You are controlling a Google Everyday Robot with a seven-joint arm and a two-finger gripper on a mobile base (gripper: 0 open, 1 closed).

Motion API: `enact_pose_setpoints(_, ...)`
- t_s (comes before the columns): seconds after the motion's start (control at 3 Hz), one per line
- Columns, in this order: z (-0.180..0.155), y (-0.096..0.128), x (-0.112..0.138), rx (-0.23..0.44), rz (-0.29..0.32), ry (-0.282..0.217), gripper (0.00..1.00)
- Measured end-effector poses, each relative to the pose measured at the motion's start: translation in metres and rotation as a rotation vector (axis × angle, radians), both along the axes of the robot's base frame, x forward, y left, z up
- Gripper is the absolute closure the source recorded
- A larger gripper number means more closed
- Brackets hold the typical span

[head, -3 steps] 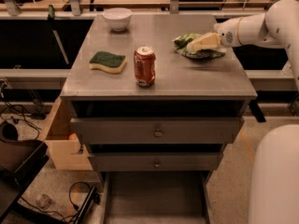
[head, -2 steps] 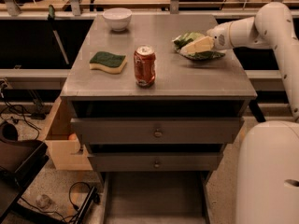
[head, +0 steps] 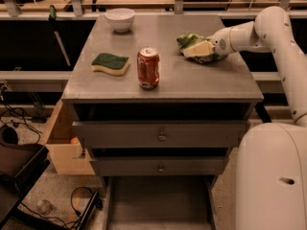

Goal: Place green jalapeno chip bag into bottom drawer

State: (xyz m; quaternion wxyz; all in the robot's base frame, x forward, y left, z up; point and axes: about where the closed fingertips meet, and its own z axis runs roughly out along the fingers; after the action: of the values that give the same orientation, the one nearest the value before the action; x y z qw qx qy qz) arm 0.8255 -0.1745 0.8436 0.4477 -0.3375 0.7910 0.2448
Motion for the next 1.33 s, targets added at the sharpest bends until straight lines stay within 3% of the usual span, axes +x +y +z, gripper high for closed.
enact_pose_setpoints(0.67,-0.0044,0.0068,0.0016,0.001,0.009,0.006,0.86)
enact_pose_setpoints(1.0,-0.0023,0.0068,0.0016,0.001,0.009,0.006,1.0)
enact_pose_setpoints(1.33,-0.001,0.0069,0.0016,0.001,0.009,0.006,1.0)
